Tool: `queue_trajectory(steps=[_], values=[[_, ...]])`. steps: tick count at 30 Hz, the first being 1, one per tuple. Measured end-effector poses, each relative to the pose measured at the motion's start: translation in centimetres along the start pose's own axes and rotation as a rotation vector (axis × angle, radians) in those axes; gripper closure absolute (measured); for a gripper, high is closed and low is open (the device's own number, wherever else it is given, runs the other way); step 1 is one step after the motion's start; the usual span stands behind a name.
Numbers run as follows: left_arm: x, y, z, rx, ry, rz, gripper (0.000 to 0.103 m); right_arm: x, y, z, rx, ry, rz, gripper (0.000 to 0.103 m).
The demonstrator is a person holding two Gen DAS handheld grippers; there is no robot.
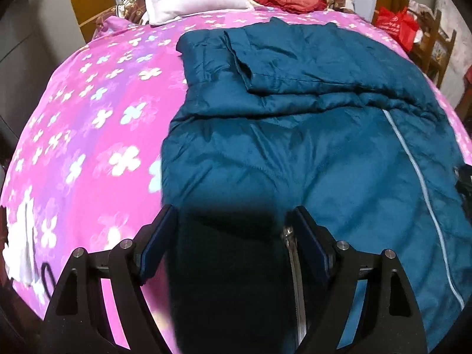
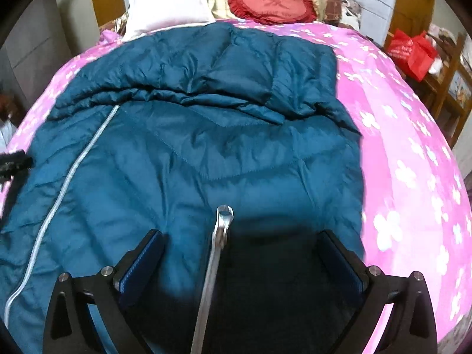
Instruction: Fold large clothes
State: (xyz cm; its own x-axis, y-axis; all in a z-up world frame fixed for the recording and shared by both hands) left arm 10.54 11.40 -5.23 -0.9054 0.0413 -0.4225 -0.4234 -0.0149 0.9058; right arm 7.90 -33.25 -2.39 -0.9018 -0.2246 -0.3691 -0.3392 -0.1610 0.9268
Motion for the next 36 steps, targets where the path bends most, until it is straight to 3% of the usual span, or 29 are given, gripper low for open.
queue_trajectory(steps=[5,9,14,17,21,28,33,35,36], values=[[3.6,2.3,1.1,-0.015,-0.04,0.002,0.022,4.1,3.8,-1.6,-0.11,-0.044,-0.043,0.0],[7.0,3.6,3.4,-0.028,-0.007,-0.006,0.022,7.4,5.5,-2.6,-0.053,-0.037,-0.078,0.0],[11.1,4.2,7.0,-0.01,0.08,0.005,0.022,12.6,6.9,-7.7,-0.02,-0.189,-0.125,0.001],[12.7,4.0,8.2,0.001,0.143,0.013,0.022,14.9,6.5,-9.1,-0.04,-0.261,-0.101,0.004],[14.4,4.2,8.1,0.015,0.176,0.014,0.022,17.8,6.2,-8.3,-0.106,-0.304,-0.093,0.005],[15.4,5.5,7.7,0.015,0.219,-0.004,0.022,19.5,5.5,-6.7,-0.224,-0.369,-0.111,0.005],[16.7,7.4,9.2,0.081,0.334,-0.072,0.022,19.6,4.6,-5.7,-0.378,-0.4,-0.141,0.005],[17.2,6.8,9.4,0.121,0.348,-0.043,0.022,19.6,4.4,-5.3,-0.432,-0.401,-0.145,0.006],[17.4,6.4,9.3,0.133,0.348,-0.014,0.022,19.6,4.4,-5.1,-0.448,-0.4,-0.15,0.011]])
Point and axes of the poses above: each gripper's, at about its wrist camera, not at the fingertips, and y roughly against the way its jaws point, z to its left, x to its underside, the point moved 1 cm from there along -y, roughly the way its jaws point, and after that the axes turned 6 degrees about z, right-handed, at the moved point
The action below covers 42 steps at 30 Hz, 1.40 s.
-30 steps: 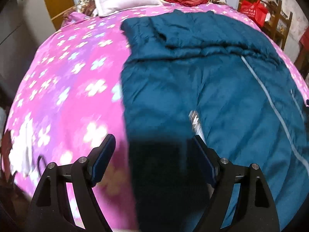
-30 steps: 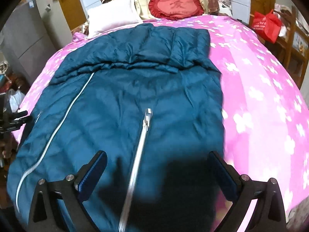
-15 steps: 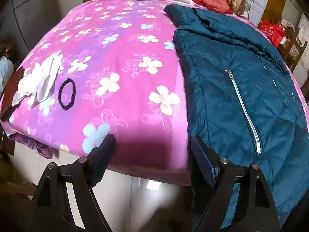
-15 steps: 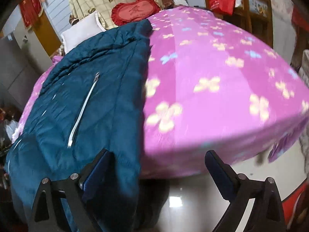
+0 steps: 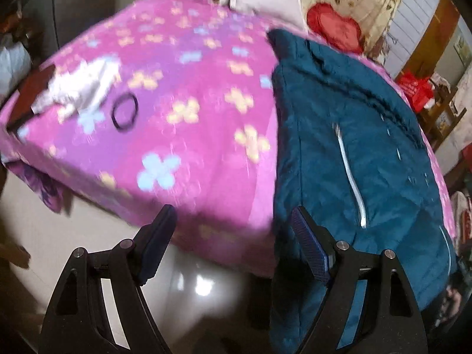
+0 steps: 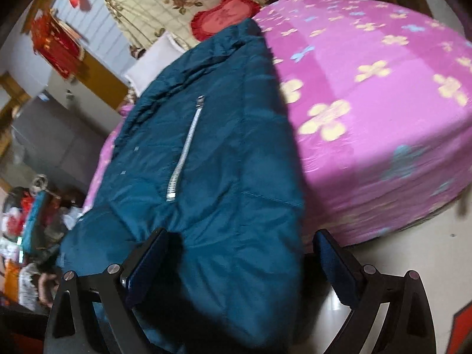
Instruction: Fold large clothes
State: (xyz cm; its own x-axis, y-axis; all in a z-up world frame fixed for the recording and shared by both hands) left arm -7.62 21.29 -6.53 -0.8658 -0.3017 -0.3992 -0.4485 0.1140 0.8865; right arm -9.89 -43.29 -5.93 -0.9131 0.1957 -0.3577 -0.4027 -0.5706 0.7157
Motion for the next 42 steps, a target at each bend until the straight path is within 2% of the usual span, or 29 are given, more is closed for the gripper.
queue_trajectory(steps=[2,4,5,8,11,16,20,22,29,34,36,38,40,42], values=[[0.5,-0.7,0.0,0.0,-0.003,0.036,0.022,0.2,-0.1,0.2,-0.071,-0.004,0.006,0.021],[1.2,-0.9,-0.2,-0.002,-0.016,0.044,0.022,0.3,-0.1,0.3,-0.088,0.01,0.006,0.033],[1.7,-1.0,-0.3,0.005,-0.021,0.052,0.022,0.3,-0.1,0.5,-0.105,0.02,0.013,0.044],[2.8,-1.1,-0.6,0.034,-0.034,0.073,0.022,0.4,0.2,1.1,-0.104,0.062,0.007,0.049],[3.3,-1.1,-0.8,0.081,-0.033,0.069,0.022,0.2,-0.1,1.5,-0.103,0.086,0.019,0.049],[3.5,-1.7,-0.7,0.17,0.015,0.107,0.023,0.3,-0.2,1.9,-0.084,0.115,0.01,0.05],[3.0,0.1,0.5,0.271,0.09,0.019,0.022,0.4,-0.2,1.9,-0.083,0.123,-0.023,0.049],[2.8,0.0,0.8,0.306,0.107,0.016,0.022,0.5,-0.2,1.7,-0.082,0.119,-0.028,0.049],[2.6,-5.3,-2.2,0.616,0.072,0.239,0.022,0.5,-0.2,1.8,-0.08,0.114,-0.031,0.049],[2.5,-6.5,-2.1,0.68,0.132,0.257,0.022,0.5,-0.2,1.9,-0.067,0.125,-0.028,0.049],[2.9,-6.3,-2.8,0.736,0.128,0.276,0.022,0.4,-0.2,1.8,-0.066,0.128,-0.026,0.049],[3.1,-6.0,-3.2,0.762,0.118,0.279,0.026,0.3,-0.3,1.8,-0.07,0.126,-0.025,0.049],[2.8,-5.2,-3.3,0.74,0.106,0.239,0.05,0.3,-0.4,1.7,-0.075,0.124,-0.028,0.049],[2.5,-4.7,-3.0,0.721,0.103,0.21,0.068,0.4,-0.2,1.7,-0.079,0.128,-0.032,0.049]])
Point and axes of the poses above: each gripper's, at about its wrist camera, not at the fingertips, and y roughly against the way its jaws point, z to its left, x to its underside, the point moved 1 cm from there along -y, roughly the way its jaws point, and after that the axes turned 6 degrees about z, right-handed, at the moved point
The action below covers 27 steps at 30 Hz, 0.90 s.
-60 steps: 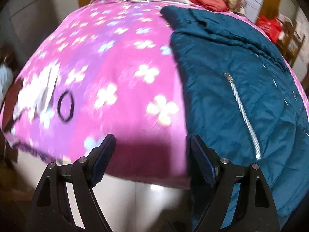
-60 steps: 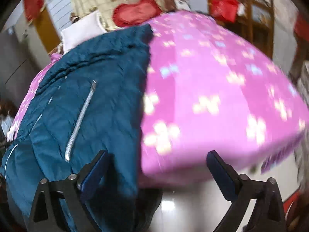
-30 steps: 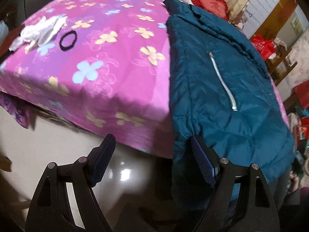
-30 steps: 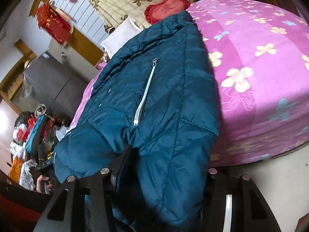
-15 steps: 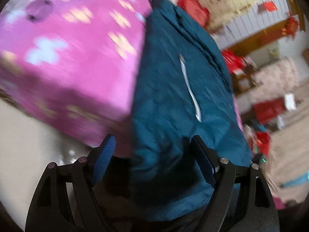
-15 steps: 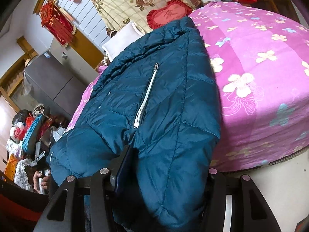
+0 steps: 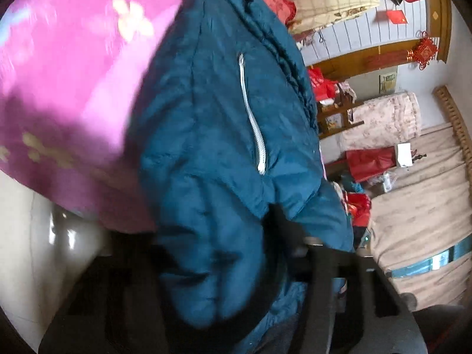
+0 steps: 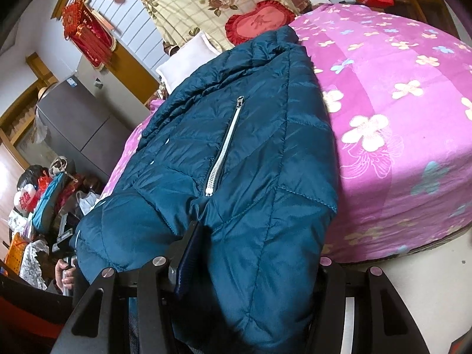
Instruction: Fold large clothes
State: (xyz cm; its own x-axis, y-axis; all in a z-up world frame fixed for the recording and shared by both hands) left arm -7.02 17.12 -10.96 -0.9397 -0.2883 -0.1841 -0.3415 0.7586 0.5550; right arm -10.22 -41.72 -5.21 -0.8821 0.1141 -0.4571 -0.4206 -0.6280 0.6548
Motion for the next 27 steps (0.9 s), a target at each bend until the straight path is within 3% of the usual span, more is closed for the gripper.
queue_trajectory(steps=[2,8,11,16,19,21,27], values=[[-0.1,0.5,-0.8,-0.054,-0.036,-0.03,0.074,0.1,0.2,0.2,0.0,0.006,0.0,0.049],[1.0,-0.2,-4.8,-0.341,-0.259,-0.091,0.08,0.0,0.4,1.4,0.038,0.08,0.009,0.054],[1.0,-1.2,-5.4,-0.392,-0.316,-0.074,0.08,-0.1,0.3,1.7,0.044,0.097,0.011,0.055],[0.5,-1.3,-4.7,-0.35,-0.277,-0.08,0.075,0.1,0.2,1.4,0.049,0.075,-0.01,0.055],[0.5,-0.4,-4.7,-0.336,-0.255,-0.108,0.092,0.1,0.7,2.2,0.072,0.097,-0.03,0.072],[0.9,0.6,-5.6,-0.346,-0.275,-0.131,0.095,-0.1,1.8,2.8,0.075,0.099,-0.059,0.085],[0.7,5.2,-7.6,-0.286,-0.278,-0.242,0.096,-0.9,6.4,5.5,0.022,0.136,-0.167,0.089]])
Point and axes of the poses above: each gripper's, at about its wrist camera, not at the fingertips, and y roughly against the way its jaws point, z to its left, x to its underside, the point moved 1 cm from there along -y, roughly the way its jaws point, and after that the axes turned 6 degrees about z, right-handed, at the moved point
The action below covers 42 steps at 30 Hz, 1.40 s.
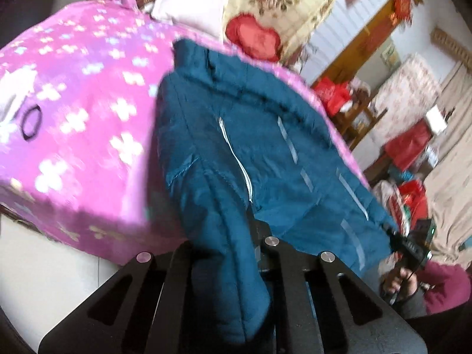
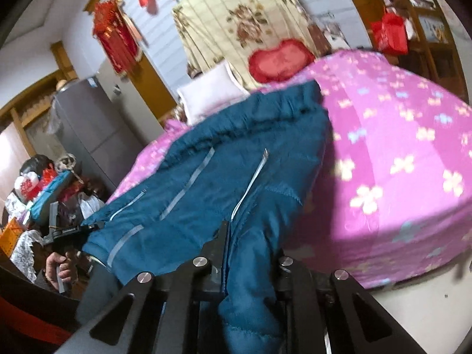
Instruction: Fold large clothes
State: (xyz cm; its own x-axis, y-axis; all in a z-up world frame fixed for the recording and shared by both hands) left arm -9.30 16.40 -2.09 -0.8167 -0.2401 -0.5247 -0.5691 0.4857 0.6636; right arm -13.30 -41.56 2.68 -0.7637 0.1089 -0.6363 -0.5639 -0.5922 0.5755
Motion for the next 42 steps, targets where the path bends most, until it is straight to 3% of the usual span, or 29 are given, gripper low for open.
queue_trajectory(steps=[5,13,19,27,30,36,42], values=[[0.0,2.9,-0.2,0.011,0.004,-0.051,0.096,0.0,2.6,2.1,0.0,0.034,-0.056,0.089],[1.4,6.3,-0.3,-0.023,0.001,-0.075,0.096,1.5,4.7,4.7,0.032,0.1,-0.052,0.09],[2.8,7.6,-2.3,-0.137,-0.126,-0.085,0.095,2.0,5.8,5.7,0.067,0.105,-0.027,0.09],[1.9,5.1,-3.7,-0.312,-0.238,-0.137,0.093,0.9,4.1,5.2,0.159,0.018,0.041,0.09],[0.8,5.2,-3.7,-0.293,-0.226,-0.155,0.093,0.0,4.0,5.5,0.171,0.025,0.035,0.09],[-3.0,5.3,-3.0,-0.171,-0.101,-0.167,0.093,-2.5,2.9,5.5,0.192,0.029,0.015,0.089],[-5.8,3.2,-3.7,-0.2,-0.098,-0.186,0.092,-4.8,0.6,5.0,0.218,0.029,-0.019,0.09]])
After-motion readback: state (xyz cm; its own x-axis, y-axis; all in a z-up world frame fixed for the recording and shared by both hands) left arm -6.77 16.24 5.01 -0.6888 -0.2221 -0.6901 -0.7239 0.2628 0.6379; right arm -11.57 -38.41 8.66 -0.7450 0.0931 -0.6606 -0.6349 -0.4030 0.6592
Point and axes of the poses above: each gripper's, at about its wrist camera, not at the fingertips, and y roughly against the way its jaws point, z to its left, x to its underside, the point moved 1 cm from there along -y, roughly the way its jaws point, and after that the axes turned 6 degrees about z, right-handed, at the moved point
